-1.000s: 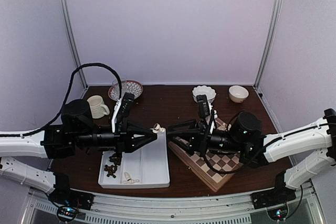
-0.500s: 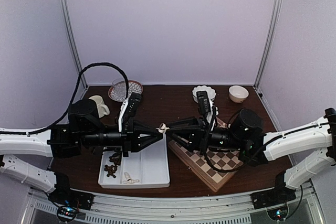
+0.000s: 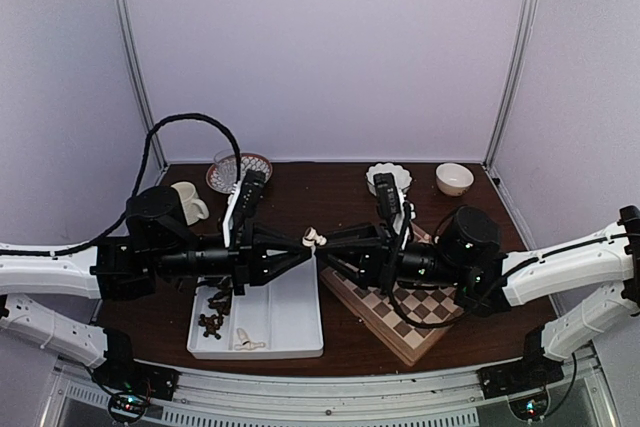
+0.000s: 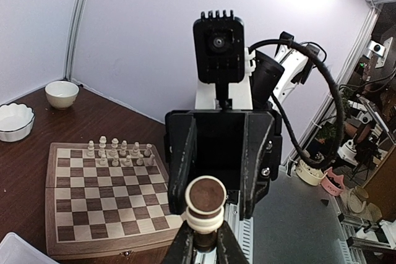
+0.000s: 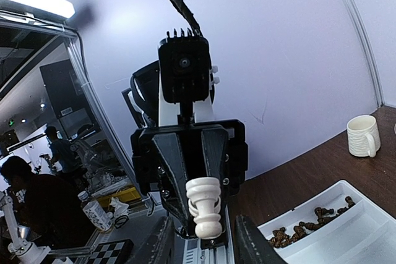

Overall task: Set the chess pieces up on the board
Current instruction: Pick up the pawn from the chess pile, then place the pawn on the chessboard.

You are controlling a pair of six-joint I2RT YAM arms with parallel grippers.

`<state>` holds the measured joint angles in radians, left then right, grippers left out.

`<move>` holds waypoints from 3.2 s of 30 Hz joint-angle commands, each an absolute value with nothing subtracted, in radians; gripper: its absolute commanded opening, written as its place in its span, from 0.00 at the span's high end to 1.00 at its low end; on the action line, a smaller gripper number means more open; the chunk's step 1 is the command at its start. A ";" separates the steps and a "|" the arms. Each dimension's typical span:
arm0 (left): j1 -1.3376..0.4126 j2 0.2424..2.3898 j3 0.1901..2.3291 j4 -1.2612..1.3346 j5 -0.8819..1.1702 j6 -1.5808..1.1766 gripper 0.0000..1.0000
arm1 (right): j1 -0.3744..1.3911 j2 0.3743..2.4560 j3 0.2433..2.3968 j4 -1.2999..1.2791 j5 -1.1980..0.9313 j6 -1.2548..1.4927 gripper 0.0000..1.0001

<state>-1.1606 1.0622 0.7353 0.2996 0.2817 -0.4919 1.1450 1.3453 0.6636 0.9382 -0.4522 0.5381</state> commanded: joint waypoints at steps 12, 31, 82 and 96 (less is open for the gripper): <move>-1.164 1.082 0.765 0.367 0.305 -0.481 0.87 | 1.144 1.294 0.658 0.953 -0.443 0.530 0.74; -1.164 1.077 0.767 0.365 0.304 -0.476 0.87 | 1.144 1.296 0.669 0.905 -0.422 0.517 0.78; -1.134 1.223 0.790 0.110 -0.416 -0.449 0.91 | 0.777 1.775 1.670 -1.321 0.039 -0.024 1.00; -1.131 1.241 0.643 0.286 -0.508 -0.281 0.92 | 0.724 2.046 1.786 -1.395 0.074 -0.041 1.00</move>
<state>-1.1347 1.2861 0.6579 0.1822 -0.4358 -0.3412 0.7204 2.0163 1.7500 -1.3624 0.0502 -0.0280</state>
